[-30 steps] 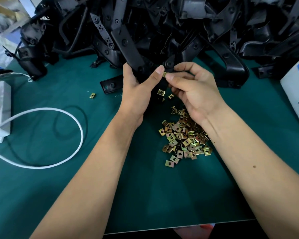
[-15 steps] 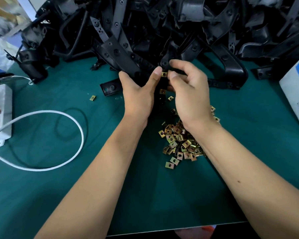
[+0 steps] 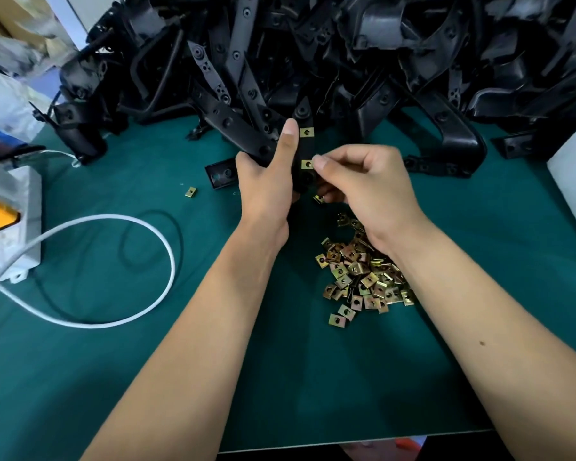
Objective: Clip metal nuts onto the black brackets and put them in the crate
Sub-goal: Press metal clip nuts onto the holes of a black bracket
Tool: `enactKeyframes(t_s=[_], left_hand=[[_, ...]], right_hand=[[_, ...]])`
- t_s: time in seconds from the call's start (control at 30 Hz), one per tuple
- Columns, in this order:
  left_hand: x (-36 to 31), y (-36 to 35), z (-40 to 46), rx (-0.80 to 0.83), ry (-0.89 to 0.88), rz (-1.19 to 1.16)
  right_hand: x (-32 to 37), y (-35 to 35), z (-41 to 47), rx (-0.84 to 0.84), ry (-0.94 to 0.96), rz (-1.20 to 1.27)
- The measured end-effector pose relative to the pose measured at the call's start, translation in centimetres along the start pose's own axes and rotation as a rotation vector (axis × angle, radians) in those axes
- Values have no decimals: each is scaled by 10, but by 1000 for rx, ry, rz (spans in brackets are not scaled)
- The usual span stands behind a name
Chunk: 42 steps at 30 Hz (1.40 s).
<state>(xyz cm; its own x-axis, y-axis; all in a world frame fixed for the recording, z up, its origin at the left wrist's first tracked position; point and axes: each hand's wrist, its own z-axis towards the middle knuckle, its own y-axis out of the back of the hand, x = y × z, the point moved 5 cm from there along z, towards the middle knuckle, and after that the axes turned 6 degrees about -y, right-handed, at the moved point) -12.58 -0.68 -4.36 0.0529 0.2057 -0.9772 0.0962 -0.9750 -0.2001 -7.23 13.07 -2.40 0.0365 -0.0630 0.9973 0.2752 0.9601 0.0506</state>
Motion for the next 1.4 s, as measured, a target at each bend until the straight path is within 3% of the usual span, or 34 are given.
enactKeyframes(t_s=[0.13, 0.4, 0.6, 0.77, 0.97, 1.1, 1.23, 1.4], left_hand=[[0, -3, -2, -32, -73, 63], [-3, -5, -8, -44, -124, 115], [-13, -38, -28, 60, -247, 173], [-26, -115, -74, 193, -406, 128], [-42, -244, -173, 535, -556, 96], [-26, -320, -267, 812, -612, 218], [36, -372, -364, 1085, -563, 435], [179, -367, -435, 1390, -163, 775]], right_hand=[[2, 3, 0, -71, 104, -181], [9, 8, -2, -193, 130, -376], [21, 29, -5, -238, 16, -150], [51, 88, -33, -492, 85, -80], [78, 229, -123, -754, 309, 315], [52, 321, -208, -940, 298, 473], [-16, 392, -282, -1067, 139, 738], [-156, 437, -354, -1252, -383, 910]])
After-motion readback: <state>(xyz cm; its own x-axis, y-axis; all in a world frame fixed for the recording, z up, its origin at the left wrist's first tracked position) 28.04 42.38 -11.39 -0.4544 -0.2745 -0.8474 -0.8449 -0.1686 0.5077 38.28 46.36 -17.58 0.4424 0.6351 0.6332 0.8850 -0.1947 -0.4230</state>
